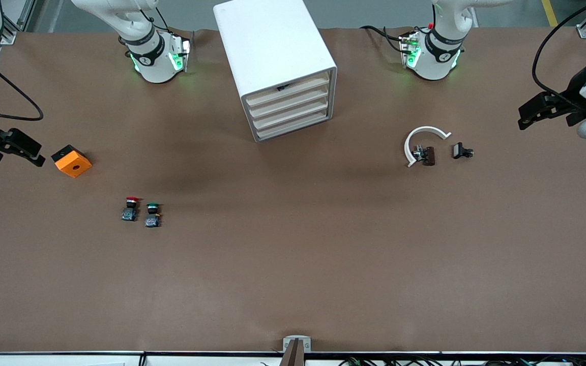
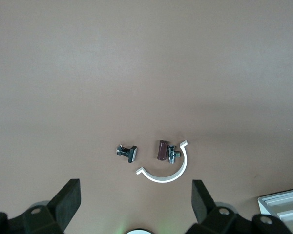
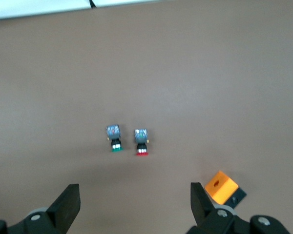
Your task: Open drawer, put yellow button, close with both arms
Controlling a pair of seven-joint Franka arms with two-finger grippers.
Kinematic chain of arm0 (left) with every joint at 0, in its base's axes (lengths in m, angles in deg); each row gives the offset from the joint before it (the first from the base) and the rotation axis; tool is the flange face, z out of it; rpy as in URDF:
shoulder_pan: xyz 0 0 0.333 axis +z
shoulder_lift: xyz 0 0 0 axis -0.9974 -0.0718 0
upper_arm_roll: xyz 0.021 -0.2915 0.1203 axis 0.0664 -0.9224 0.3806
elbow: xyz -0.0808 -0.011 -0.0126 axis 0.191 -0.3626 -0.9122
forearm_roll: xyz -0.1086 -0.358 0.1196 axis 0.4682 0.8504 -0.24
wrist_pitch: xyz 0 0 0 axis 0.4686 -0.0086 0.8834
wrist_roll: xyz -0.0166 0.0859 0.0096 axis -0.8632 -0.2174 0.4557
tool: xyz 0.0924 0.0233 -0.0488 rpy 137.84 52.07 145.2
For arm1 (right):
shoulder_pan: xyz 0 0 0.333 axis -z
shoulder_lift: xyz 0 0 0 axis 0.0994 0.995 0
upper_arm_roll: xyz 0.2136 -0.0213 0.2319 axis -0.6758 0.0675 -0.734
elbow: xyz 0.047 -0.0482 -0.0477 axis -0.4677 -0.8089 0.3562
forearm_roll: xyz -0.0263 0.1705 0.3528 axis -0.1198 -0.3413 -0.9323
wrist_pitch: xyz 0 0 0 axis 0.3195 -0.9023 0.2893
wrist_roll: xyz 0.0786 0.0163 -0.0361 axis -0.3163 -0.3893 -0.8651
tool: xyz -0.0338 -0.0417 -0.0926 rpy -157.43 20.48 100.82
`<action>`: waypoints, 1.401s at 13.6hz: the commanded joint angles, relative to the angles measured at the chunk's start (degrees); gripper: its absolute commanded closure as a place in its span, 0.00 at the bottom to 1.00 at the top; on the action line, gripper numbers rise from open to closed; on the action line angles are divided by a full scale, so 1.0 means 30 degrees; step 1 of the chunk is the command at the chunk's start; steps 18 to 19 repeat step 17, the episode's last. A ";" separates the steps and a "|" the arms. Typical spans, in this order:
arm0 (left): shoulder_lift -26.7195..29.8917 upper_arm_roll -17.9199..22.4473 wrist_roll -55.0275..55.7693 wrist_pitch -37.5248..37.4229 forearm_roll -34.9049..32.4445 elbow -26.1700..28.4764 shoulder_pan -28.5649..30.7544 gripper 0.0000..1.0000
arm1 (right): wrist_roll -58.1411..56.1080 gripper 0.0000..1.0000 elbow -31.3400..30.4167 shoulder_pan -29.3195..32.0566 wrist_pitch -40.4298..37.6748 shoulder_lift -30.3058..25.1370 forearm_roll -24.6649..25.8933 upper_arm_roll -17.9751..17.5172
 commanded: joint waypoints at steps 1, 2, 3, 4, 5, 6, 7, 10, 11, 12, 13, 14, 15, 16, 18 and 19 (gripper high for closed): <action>0.0570 -0.0122 -0.0340 -0.0182 0.0338 0.0378 0.0144 0.00 | -0.0141 0.00 0.0471 0.0510 -0.1117 0.0236 0.0315 -0.0661; 0.0571 -0.0122 -0.0340 -0.0182 0.0338 0.0378 0.0143 0.00 | -0.0112 0.00 0.0500 0.0627 -0.1585 0.0236 0.0315 -0.0692; 0.0571 -0.0122 -0.0369 -0.0182 0.0338 0.0349 0.0172 0.00 | -0.0140 0.00 0.0500 0.0657 -0.1966 0.0236 0.0286 -0.0692; 0.0571 -0.0035 -0.0399 -0.0240 0.0338 0.0320 0.0173 0.00 | -0.0112 0.00 0.0471 0.0570 -0.2376 0.0294 0.0315 -0.0692; 0.0542 -0.0034 -0.0399 -0.0357 0.0338 0.0290 0.0173 0.00 | -0.0111 0.00 0.0500 0.0482 -0.2525 0.0382 0.0315 -0.0663; 0.0425 -0.0034 -0.0399 -0.0387 0.0338 0.0203 0.0173 0.00 | -0.0111 0.00 0.0500 0.0510 -0.2527 0.0412 0.0315 -0.0692; 0.0366 -0.0034 -0.0399 -0.0358 0.0338 0.0144 0.0144 0.00 | -0.0111 0.00 0.0500 0.0511 -0.2527 0.0412 0.0315 -0.0663; 0.0307 -0.0064 -0.0399 -0.0358 0.0338 0.0114 0.0143 0.00 | -0.0111 0.00 0.0500 0.0393 -0.2468 0.0471 0.0315 -0.0663; 0.0307 -0.0035 -0.0399 -0.0358 0.0338 -0.0002 0.0172 0.00 | -0.0111 0.00 0.0500 0.0393 -0.2497 0.0471 0.0344 -0.0663; 0.0249 -0.0034 -0.0399 -0.0358 0.0338 -0.0206 0.0173 0.00 | -0.0111 0.00 0.0500 0.0393 -0.2527 0.0471 0.0315 -0.0663; 0.0161 -0.0034 -0.0399 -0.0358 0.0338 -0.0353 0.0173 0.00 | -0.0111 0.00 0.0500 0.0335 -0.2556 0.0471 0.0315 -0.0663; 0.0132 -0.0034 -0.0370 -0.0387 0.0338 -0.0413 0.0173 0.00 | -0.0111 0.00 0.0500 0.0190 -0.2527 0.0471 0.0315 -0.0663; 0.0131 -0.0034 -0.0370 -0.0358 0.0338 -0.0413 0.0144 0.00 | -0.0111 0.00 0.0500 0.0043 -0.2498 0.0471 0.0344 -0.0663; 0.0102 -0.0063 -0.0370 -0.0387 0.0338 -0.0413 0.0114 0.00 | -0.0111 0.00 0.0500 0.0042 -0.2498 0.0471 0.0402 -0.0663; 0.0073 -0.0064 -0.0341 -0.0358 0.0338 -0.0413 0.0085 0.00 | -0.0111 0.00 0.0500 0.0071 -0.2440 0.0471 0.0403 -0.0663; 0.0073 -0.0064 -0.0341 -0.0358 0.0338 -0.0413 0.0085 0.00 | -0.0111 0.00 0.0500 0.0071 -0.2440 0.0471 0.0403 -0.0663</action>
